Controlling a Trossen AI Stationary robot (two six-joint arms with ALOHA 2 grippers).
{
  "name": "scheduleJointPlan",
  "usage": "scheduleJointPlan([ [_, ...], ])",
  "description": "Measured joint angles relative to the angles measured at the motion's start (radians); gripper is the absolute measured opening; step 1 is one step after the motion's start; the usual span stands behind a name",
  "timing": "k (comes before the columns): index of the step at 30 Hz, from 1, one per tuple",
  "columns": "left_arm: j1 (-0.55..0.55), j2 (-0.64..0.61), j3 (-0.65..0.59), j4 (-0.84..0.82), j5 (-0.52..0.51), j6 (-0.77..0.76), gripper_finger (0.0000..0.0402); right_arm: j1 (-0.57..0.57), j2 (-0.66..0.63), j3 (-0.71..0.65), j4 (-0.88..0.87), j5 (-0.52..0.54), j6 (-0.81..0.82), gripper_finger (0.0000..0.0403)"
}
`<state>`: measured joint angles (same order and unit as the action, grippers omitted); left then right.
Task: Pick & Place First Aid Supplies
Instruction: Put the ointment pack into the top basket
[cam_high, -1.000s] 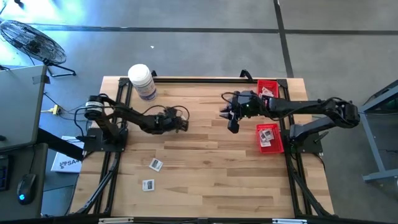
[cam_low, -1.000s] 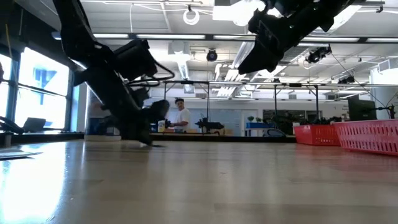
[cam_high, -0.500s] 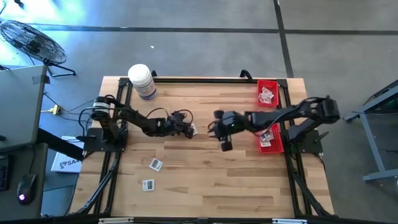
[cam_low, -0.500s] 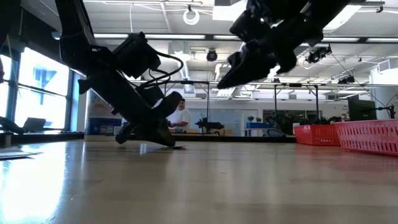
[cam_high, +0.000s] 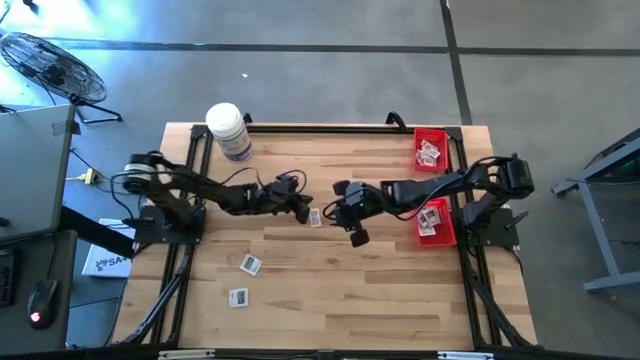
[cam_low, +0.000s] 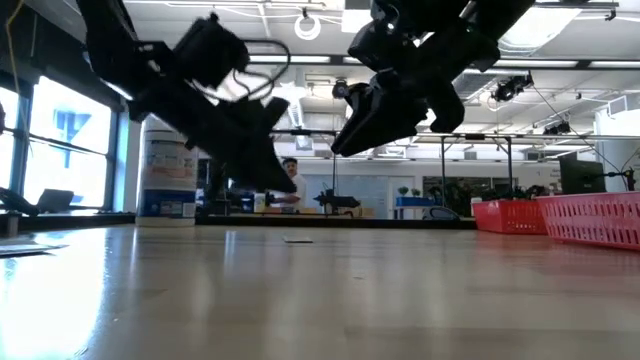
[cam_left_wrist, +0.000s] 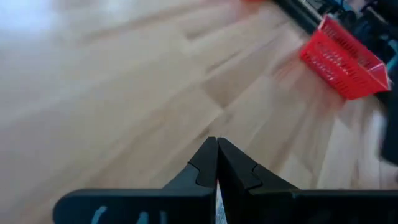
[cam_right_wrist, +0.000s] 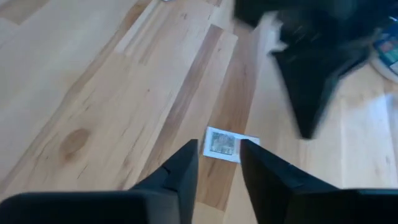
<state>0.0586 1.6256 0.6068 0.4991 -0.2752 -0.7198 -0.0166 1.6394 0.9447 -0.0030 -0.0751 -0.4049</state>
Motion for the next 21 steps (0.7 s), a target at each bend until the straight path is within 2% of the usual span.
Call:
scheduleJointPlan([
  [7,0.000,-0.180,0.001,-0.174,-0.160,0.087,0.0000,0.001,0.005,0.000,0.004,-0.008,0.027,0.0184],
  [14,0.000,-0.199,0.001,-0.225,-0.201,0.079,0.0000,0.001,0.063,0.002,0.007,-0.011,0.066,0.0188],
  [21,0.000,-0.199,0.001,-0.289,-0.212,0.056,0.0000,-0.003,0.164,0.075,-0.128,-0.004,0.083,0.0190],
])
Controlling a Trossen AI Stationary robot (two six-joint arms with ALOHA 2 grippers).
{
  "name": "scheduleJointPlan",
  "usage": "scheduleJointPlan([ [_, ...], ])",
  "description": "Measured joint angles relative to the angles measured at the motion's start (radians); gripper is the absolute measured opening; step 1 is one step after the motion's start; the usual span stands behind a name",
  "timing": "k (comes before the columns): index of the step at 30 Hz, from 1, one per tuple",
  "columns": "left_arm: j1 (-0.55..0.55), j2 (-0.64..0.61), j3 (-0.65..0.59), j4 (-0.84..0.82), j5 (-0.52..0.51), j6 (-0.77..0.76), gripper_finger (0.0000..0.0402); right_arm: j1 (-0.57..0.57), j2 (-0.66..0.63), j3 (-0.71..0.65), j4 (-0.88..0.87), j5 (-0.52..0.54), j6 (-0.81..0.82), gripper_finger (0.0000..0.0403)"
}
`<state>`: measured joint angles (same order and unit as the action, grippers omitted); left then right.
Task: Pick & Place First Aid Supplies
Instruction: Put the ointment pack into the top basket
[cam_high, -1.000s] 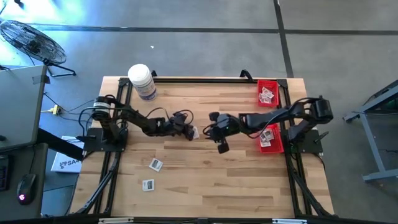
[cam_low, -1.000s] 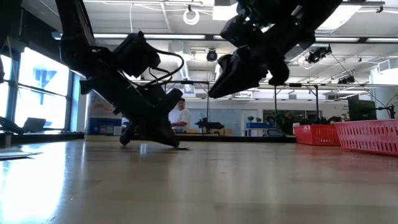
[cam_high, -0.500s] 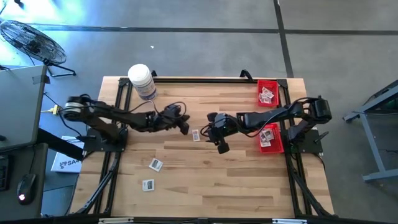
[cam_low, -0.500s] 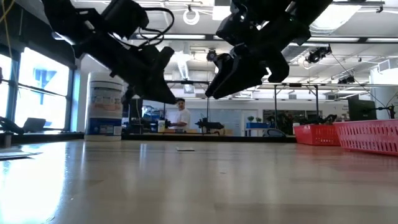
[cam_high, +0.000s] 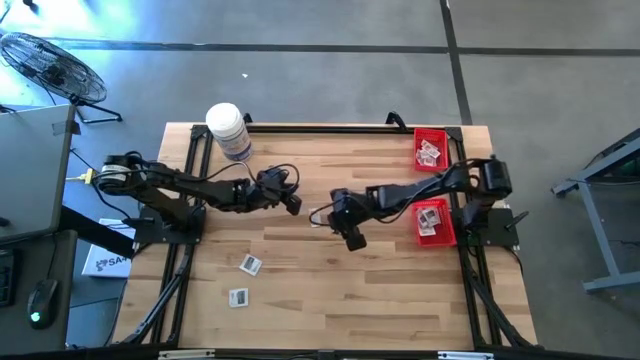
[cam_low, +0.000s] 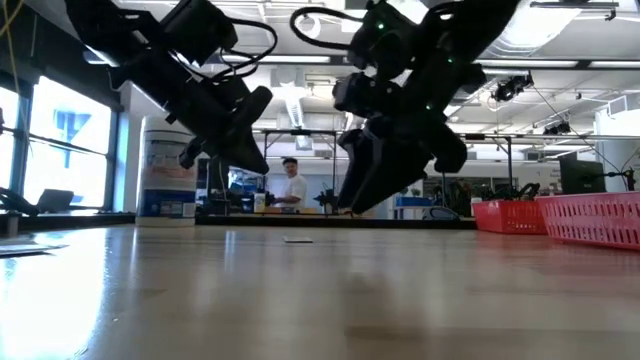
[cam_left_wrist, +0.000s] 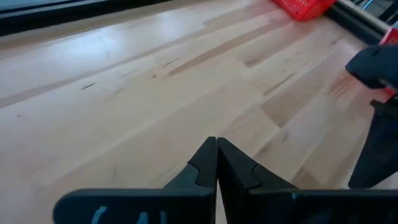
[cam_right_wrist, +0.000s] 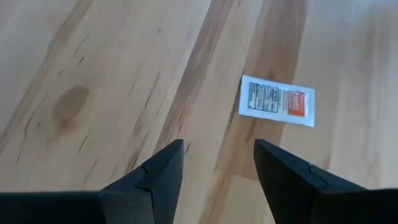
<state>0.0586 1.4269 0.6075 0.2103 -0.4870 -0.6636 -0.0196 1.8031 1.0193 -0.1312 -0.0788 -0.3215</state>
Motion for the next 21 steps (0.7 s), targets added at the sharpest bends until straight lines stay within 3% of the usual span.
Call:
scheduleJointPlan([
  [7,0.000,0.000,0.000,-0.049,-0.047,-0.022,0.0000,-0.043,0.011,0.034,-0.001,-0.001,-0.049,0.0191],
  [15,0.000,0.000,0.000,-0.063,-0.047,-0.022,0.0000,-0.030,0.139,0.034,0.194,-0.087,-0.046,0.0191],
  [21,0.000,0.000,0.001,-0.132,-0.048,-0.050,0.0000,-0.028,0.194,0.034,0.267,-0.051,0.014,0.0188],
])
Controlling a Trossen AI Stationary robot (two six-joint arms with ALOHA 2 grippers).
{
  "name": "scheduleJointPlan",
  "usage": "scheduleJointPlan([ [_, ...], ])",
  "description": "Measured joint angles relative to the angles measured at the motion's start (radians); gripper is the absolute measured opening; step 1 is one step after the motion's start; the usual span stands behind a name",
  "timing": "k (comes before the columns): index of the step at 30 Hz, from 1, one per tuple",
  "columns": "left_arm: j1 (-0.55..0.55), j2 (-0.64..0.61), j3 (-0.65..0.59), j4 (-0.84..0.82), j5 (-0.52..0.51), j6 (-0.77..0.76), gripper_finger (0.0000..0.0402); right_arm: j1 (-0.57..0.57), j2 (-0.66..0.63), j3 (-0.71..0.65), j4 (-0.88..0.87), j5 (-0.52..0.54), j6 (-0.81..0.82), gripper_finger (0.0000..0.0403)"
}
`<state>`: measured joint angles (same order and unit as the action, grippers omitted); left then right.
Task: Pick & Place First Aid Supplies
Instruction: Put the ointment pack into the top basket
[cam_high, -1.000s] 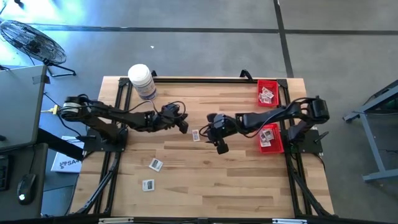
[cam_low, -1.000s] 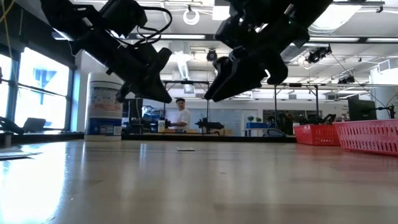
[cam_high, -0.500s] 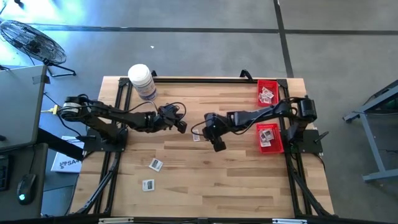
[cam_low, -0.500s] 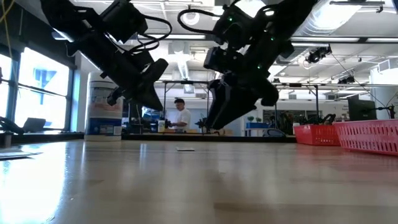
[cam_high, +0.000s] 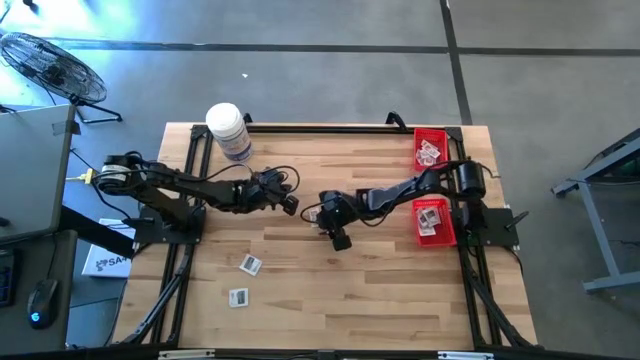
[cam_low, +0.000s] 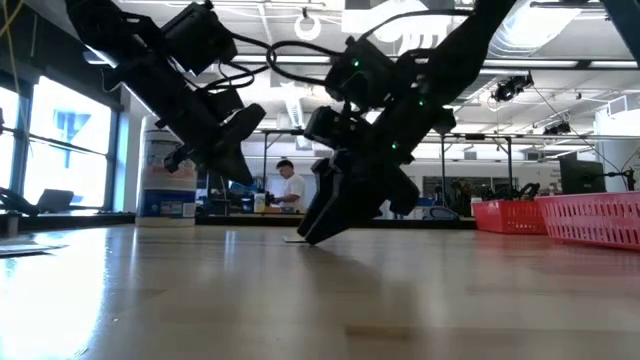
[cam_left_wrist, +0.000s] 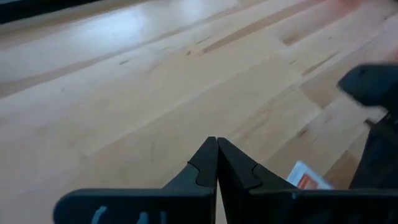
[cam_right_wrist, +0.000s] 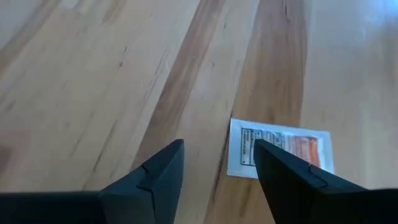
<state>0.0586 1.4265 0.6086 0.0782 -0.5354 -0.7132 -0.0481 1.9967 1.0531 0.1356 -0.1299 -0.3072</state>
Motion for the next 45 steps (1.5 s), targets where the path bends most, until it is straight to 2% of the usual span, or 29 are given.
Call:
scheduleJointPlan([
  [13,0.000,0.000,0.000,-0.028,-0.010,-0.005,0.0000,-0.019,0.054,0.011,0.000,-0.009,0.105,0.0162],
  [27,0.000,0.000,0.000,-0.028,0.003,-0.003,0.0000,-0.043,0.101,0.016,-0.003,0.056,0.035,0.0065],
  [39,0.000,0.000,0.000,-0.028,0.004,-0.017,0.0000,-0.046,0.102,0.015,0.002,0.088,0.062,0.0006],
  [45,0.000,0.000,0.000,-0.028,0.003,-0.017,0.0000,-0.041,0.089,0.011,0.011,0.056,0.106,0.0001],
])
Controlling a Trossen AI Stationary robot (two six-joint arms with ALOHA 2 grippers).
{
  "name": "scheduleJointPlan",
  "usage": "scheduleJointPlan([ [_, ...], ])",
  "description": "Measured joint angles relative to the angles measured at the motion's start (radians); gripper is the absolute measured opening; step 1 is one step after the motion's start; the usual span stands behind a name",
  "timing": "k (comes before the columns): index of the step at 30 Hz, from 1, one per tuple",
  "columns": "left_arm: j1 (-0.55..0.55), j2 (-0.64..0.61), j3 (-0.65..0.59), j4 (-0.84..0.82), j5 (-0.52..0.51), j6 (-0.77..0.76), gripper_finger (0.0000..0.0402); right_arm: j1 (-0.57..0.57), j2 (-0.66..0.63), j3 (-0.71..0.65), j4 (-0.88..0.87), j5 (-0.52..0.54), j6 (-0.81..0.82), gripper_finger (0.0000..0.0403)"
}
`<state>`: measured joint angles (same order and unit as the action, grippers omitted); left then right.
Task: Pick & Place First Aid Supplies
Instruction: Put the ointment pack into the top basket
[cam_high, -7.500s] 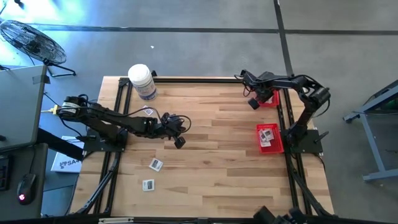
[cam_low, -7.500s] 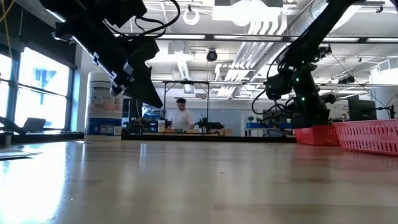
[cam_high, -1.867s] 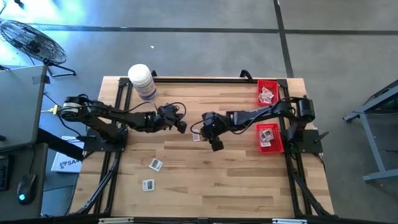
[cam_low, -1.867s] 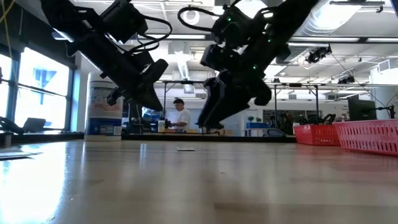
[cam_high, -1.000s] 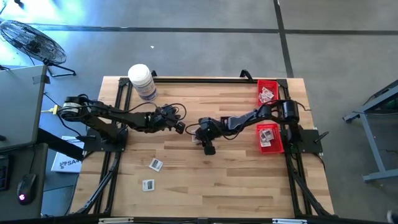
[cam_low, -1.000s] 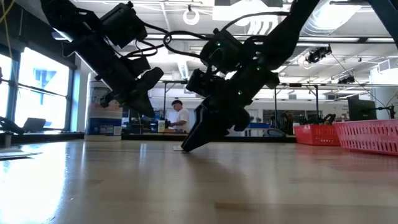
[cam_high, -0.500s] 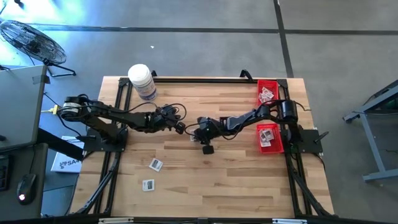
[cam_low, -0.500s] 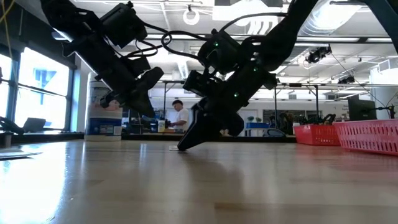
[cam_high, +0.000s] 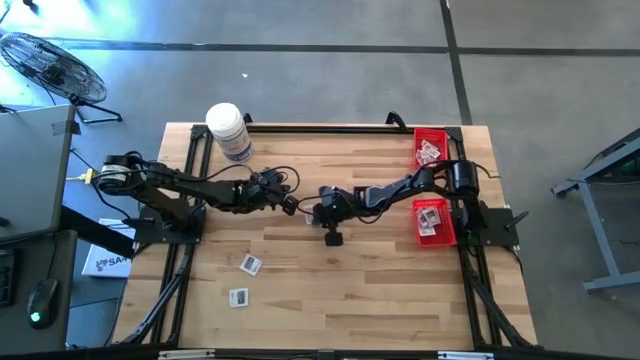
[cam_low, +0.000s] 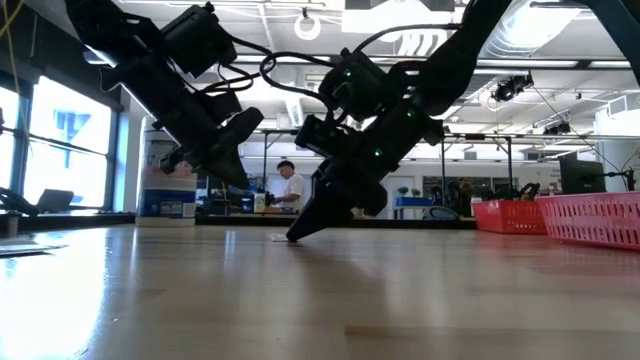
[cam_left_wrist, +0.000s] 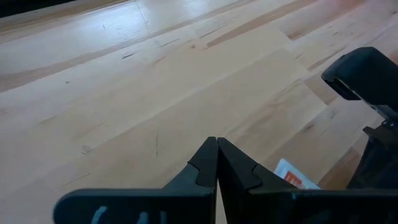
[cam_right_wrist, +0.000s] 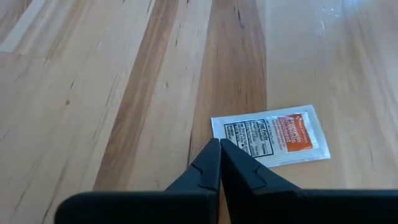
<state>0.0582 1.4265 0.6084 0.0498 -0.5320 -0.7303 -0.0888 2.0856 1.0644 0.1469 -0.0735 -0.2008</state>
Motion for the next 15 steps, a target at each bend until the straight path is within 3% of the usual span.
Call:
scheduleJointPlan([
  [15,0.000,-0.001,0.000,-0.016,-0.008,0.000,0.0000,0.022,-0.159,-0.009,-0.118,-0.028,-0.010,0.0005],
])
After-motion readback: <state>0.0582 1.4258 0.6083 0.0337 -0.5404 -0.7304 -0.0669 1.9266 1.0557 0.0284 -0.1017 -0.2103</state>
